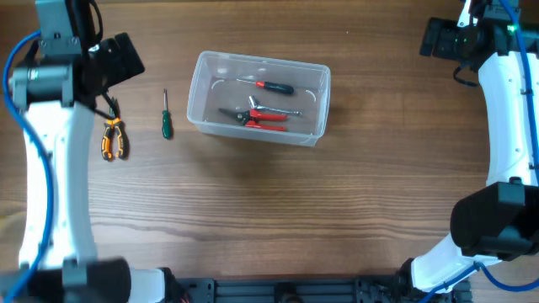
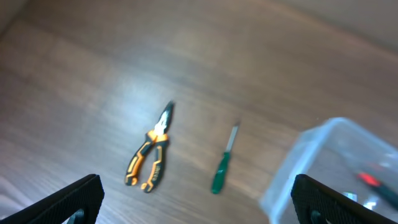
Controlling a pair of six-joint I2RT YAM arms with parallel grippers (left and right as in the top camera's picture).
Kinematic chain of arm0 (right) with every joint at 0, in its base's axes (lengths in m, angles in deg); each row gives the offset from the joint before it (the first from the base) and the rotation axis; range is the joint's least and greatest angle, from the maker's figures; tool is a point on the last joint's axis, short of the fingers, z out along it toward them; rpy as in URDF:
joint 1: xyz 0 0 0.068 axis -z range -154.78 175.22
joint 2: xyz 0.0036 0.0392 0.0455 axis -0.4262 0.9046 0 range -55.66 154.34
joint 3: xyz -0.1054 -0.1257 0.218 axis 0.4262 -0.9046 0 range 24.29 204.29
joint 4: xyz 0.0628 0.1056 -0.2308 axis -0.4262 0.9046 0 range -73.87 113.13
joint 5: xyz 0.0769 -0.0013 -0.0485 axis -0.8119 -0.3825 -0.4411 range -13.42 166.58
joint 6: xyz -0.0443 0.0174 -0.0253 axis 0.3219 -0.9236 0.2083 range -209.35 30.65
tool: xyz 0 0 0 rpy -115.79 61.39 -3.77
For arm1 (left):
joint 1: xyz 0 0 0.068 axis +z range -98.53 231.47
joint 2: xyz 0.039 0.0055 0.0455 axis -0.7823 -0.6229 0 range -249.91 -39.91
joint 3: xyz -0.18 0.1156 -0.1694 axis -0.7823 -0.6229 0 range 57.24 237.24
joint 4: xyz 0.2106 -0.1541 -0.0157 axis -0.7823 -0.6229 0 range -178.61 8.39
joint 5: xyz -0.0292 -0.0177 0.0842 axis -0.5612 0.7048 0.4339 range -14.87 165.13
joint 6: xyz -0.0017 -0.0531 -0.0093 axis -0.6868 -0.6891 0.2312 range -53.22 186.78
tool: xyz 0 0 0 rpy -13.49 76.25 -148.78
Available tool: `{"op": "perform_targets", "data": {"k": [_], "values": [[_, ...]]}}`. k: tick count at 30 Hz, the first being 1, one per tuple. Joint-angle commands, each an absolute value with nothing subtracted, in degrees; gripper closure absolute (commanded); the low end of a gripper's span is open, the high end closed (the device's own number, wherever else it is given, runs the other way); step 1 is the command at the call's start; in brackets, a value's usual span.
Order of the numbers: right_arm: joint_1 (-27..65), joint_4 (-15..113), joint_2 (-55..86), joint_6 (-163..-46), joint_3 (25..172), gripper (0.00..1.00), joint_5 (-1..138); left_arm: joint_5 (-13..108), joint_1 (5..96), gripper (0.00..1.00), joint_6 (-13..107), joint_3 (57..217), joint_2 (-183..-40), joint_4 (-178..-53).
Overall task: Pack container
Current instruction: 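Raise the left arm and move its gripper over the orange pliers, then lower the left gripper and close it on the orange pliers handles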
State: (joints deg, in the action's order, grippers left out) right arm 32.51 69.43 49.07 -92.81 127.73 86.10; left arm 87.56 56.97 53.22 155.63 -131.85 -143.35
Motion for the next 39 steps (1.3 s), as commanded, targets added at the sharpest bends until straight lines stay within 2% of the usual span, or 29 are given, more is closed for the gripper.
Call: {"op": "perform_targets", "data": {"k": [1,7,22,28,39], "values": [[32.38,69.32,47.62,-93.86,128.54,0.0,86.88,87.01,60.58,0.0,55.65,156.46,-138.15,-143.35],[32.38,69.32,47.62,-93.86,128.54,0.0,86.88,76.52,65.25,0.0,60.61,156.46,-146.47,-142.65],[32.38,69.32,47.62,-93.88,128.54,0.0,86.88,75.14,67.24,0.0,58.14,155.47,-157.9,-140.92],[32.38,69.32,47.62,-93.88,128.54,0.0,86.88,75.08,67.13,0.01,55.8,149.35,-158.08,-137.69],[32.38,69.29,47.62,-93.88,128.54,0.0,86.88,74.49,67.07,0.02,54.34,144.48,-158.06,-141.49]]}}
